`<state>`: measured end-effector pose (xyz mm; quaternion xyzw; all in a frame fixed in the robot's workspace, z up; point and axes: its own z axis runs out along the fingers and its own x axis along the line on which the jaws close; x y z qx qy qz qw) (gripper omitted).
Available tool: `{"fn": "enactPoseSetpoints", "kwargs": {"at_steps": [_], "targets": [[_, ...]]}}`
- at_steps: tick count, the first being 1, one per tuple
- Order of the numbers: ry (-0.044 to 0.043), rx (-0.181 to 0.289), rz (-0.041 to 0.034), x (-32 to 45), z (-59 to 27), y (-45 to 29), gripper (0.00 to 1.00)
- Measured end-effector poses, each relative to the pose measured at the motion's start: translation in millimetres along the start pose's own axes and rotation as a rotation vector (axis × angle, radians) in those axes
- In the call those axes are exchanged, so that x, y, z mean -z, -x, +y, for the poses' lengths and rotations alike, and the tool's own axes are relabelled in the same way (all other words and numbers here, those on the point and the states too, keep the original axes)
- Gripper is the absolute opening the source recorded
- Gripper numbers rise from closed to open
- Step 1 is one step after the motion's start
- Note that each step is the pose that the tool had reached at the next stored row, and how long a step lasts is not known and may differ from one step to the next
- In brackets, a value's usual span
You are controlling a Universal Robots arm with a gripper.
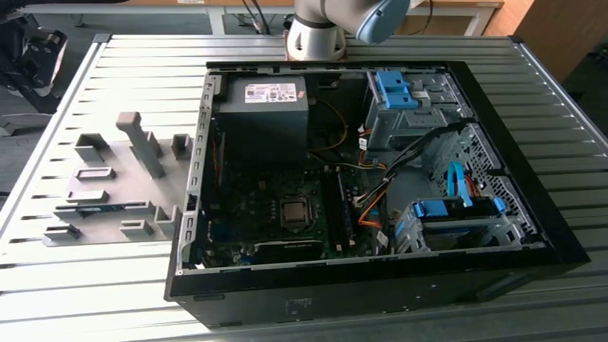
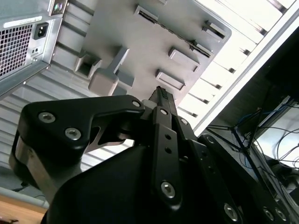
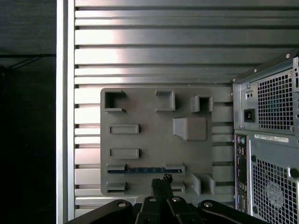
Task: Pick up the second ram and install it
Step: 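Pick up the second ram and move it above second insertion slot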
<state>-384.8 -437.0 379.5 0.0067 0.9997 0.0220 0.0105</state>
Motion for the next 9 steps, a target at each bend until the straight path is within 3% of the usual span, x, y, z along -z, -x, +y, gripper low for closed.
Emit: {"fn": "enactPoseSetpoints", "kwargs": {"at_steps": [9], "targets": [[0.0029,0.160,0.0070,-0.2,0.0,0.0,0.11]]}}
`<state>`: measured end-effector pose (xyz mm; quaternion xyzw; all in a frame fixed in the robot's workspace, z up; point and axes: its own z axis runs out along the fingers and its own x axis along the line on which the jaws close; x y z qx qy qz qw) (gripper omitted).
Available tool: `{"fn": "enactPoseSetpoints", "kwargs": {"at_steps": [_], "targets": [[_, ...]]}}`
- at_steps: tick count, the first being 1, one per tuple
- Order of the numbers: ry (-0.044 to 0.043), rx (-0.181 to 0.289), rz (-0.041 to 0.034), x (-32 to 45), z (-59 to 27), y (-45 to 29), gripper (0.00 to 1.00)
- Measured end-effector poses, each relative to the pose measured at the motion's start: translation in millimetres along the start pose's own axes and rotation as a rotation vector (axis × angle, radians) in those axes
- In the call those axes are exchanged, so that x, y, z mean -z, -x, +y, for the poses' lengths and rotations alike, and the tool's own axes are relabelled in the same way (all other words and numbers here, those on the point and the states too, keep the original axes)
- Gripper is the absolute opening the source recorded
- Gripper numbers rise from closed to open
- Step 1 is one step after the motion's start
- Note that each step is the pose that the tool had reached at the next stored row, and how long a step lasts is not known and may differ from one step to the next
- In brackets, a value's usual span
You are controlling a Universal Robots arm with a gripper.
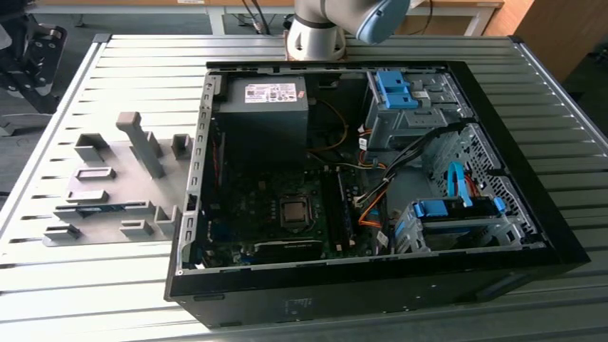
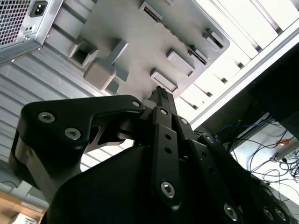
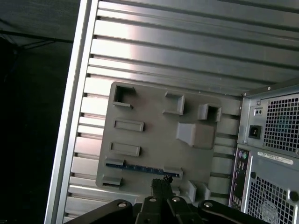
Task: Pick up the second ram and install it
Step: 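Pick up the second ram and move it above second insertion slot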
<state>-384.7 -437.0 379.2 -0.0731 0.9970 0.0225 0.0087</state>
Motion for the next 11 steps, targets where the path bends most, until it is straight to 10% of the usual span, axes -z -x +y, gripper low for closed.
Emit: {"fn": "enactPoseSetpoints", "kwargs": {"at_steps": [11], "targets": [[-0.0024,0.025,0.0016,-0.1,0.0,0.0,0.11]]}}
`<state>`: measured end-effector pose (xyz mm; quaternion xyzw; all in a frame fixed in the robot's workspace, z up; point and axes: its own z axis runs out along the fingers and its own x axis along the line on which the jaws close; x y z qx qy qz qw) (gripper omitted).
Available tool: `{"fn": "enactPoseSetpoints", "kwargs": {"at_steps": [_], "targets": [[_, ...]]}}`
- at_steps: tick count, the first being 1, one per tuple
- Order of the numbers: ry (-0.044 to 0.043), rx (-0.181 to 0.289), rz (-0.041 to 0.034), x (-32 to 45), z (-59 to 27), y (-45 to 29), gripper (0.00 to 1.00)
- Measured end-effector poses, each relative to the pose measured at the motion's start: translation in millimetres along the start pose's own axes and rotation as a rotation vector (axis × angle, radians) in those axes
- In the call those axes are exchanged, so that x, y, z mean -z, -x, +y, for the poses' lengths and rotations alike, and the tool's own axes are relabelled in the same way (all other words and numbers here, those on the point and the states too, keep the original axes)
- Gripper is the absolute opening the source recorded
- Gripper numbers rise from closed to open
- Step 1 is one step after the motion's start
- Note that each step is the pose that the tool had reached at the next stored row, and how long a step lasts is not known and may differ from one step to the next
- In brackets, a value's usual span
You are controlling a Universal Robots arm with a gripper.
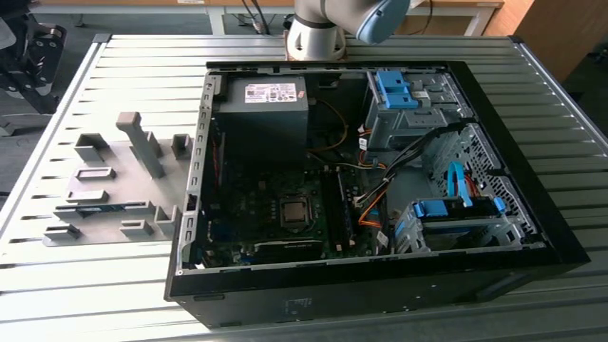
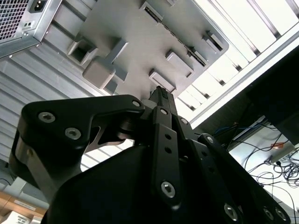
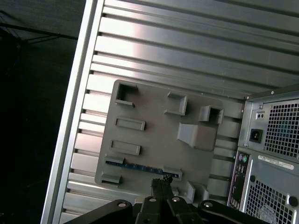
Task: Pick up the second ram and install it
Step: 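Pick up the second ram and move it above second insertion slot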
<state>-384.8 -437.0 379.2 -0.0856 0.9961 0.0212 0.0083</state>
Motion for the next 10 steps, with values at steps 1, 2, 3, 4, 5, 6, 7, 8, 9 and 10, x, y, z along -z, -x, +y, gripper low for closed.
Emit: {"fn": "enactPoseSetpoints", "kwargs": {"at_steps": [1,2,3,4,5,6,7,8,9,10], "targets": [[-0.0001,0.000,0.0001,0.0,0.0,0.0,0.11],[-0.0002,0.000,0.0001,0.0,0.0,0.0,0.11],[-0.0004,0.000,0.0001,0.0,0.0,0.0,0.11],[-0.0005,0.001,0.0001,0.0,0.0,0.0,0.11],[-0.0006,0.001,0.0002,0.0,0.0,0.0,0.11],[-0.0008,0.002,0.0002,0.0,0.0,0.0,0.11],[-0.0018,0.007,0.0006,0.0,0.0,0.1,0.11],[-0.0032,0.018,0.0013,0.0,0.0,0.1,0.11],[-0.0036,0.033,0.0021,0.0,0.0,0.0,0.11],[-0.0040,0.051,0.0028,0.0,0.0,0.0,0.11]]}}
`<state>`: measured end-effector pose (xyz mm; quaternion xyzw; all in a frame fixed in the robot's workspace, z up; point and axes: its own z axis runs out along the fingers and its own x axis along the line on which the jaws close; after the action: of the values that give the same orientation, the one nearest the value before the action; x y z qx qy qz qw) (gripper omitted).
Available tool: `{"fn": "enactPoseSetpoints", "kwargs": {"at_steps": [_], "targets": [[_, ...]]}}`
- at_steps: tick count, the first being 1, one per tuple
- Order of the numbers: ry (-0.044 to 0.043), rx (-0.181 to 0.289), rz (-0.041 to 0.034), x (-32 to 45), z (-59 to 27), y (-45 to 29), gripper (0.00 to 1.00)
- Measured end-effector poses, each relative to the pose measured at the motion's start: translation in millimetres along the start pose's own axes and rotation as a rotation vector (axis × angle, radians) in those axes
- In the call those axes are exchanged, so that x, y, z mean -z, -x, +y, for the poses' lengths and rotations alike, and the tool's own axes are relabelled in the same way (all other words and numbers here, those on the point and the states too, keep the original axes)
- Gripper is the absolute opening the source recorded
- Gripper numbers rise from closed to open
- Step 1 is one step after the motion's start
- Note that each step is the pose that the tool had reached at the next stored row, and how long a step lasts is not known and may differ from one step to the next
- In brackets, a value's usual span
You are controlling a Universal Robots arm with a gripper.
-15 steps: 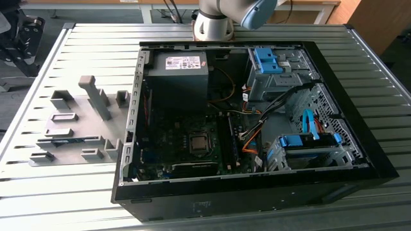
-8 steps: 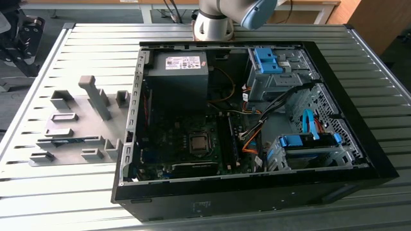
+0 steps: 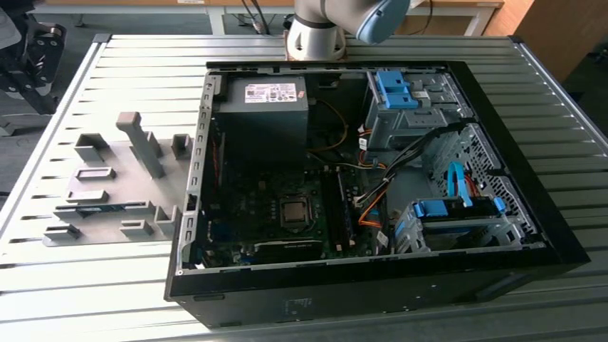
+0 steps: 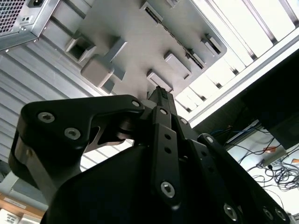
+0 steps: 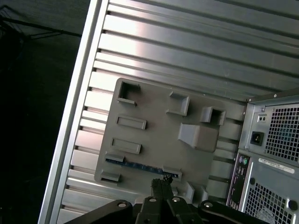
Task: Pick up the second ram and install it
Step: 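Pick up the second ram and move it above second insertion slot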
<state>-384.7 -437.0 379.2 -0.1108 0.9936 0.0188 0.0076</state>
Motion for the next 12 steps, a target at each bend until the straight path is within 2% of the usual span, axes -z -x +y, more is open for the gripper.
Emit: {"fn": "enactPoseSetpoints", "kwargs": {"at_steps": [3,12], "targets": [[-0.0019,0.025,0.0016,0.1,0.0,0.0,0.11],[-0.0023,0.036,0.0020,0.0,0.0,0.0,0.11]]}}
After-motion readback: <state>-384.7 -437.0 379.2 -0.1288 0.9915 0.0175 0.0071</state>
